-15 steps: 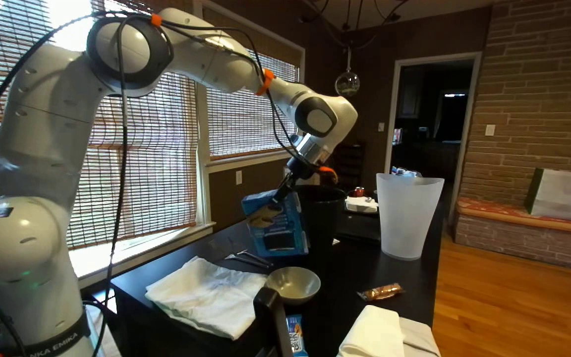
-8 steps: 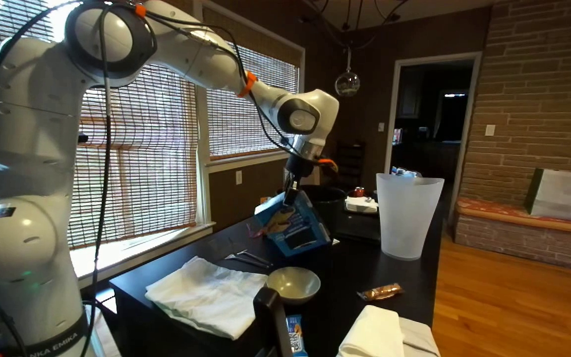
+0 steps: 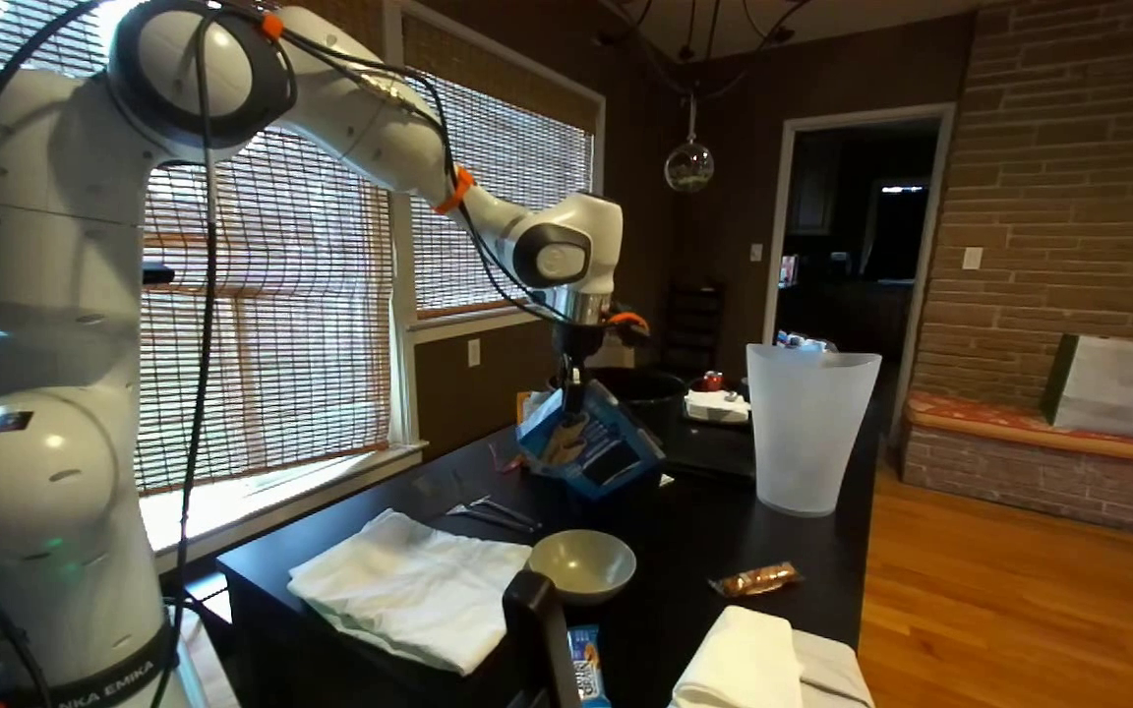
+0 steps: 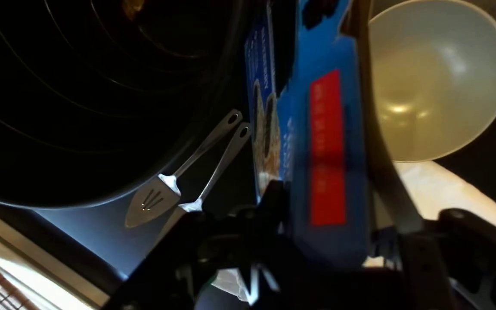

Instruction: Put the object which is in the box, on the table

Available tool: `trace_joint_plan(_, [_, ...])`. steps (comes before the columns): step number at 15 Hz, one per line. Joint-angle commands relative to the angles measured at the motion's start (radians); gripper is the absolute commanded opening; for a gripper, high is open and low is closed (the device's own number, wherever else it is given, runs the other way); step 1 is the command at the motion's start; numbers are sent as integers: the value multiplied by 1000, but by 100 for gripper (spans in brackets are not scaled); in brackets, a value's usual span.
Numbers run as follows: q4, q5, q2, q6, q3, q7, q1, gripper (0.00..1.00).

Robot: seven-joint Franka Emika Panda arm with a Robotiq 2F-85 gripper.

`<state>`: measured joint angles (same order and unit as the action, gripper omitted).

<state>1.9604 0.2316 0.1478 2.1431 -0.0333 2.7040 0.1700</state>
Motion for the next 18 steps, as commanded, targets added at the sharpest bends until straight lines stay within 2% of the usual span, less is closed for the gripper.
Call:
trace_joint_plan(1, [-2,3,1,-3,24,2,-20,34])
trace_joint_plan(3, [-3,3,1,-3,26,2,-20,34])
trace_joint_plan(4, [10,-3,-3,7,24,20,-22,9])
trace_joint_plan(11, [77,-185,-7,90,23,39,-58,9])
trace_joint_plan(18, [157,-308,-7,241,22,17,-79,9])
